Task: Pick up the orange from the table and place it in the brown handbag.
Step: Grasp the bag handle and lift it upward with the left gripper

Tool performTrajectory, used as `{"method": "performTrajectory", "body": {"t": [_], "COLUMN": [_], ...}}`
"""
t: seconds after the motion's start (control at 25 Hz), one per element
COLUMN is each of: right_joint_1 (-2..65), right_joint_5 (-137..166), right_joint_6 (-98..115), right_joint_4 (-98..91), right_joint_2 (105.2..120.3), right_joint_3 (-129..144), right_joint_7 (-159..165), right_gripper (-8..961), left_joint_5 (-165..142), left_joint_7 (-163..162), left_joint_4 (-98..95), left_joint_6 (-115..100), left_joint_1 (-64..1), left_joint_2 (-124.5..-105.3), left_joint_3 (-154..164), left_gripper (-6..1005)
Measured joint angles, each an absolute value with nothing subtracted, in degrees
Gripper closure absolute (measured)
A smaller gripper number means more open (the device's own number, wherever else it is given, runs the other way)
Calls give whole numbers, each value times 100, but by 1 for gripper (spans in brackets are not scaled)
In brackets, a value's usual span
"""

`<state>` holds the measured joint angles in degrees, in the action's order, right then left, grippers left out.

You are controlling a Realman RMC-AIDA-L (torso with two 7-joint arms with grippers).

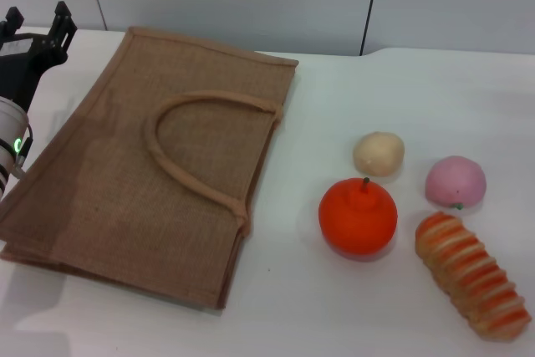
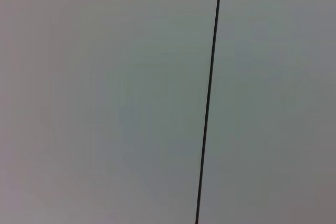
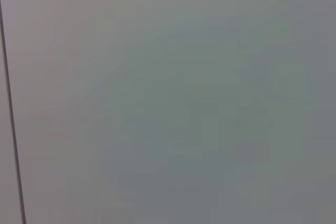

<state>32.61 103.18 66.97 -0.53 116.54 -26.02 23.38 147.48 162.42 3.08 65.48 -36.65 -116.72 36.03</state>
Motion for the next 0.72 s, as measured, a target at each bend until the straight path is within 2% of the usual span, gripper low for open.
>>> {"method": "performTrajectory", "body": {"t": [0.72], "right_joint_1": [3261], "right_joint_5": [10318], "right_joint_6": [6697], "right_joint_4": [-54], "right_joint_2": [11654], "right_joint_3": [-2593], "right_joint_7": [2338], "right_gripper": [68], "left_joint_5": [14748], "left_joint_7": [16249], "left_joint_4": [308], "left_joint_6": [6548], "left_joint_1": [-3665], "left_joint_2": [-11672], "left_joint_3": [3603], "left_gripper": [264]}}
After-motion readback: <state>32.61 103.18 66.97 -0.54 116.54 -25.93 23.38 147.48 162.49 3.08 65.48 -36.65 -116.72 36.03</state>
